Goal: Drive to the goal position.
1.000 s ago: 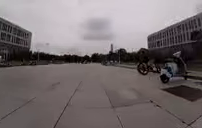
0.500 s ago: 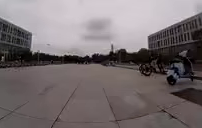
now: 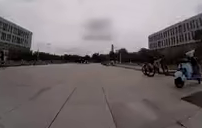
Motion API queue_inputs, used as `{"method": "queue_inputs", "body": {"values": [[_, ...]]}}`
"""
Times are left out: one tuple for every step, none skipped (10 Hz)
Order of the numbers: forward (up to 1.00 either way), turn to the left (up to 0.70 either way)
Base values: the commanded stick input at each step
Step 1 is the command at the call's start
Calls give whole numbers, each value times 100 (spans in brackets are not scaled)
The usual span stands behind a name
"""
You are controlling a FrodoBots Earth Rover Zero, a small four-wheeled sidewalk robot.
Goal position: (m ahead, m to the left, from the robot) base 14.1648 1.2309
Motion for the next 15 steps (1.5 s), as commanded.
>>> {"method": "queue_inputs", "body": {"values": [[67,0],[67,0],[67,0],[67,0],[67,0],[67,0],[67,0],[67,1],[67,1],[67,1],[67,1],[67,1],[67,1],[67,1],[68,1]]}}
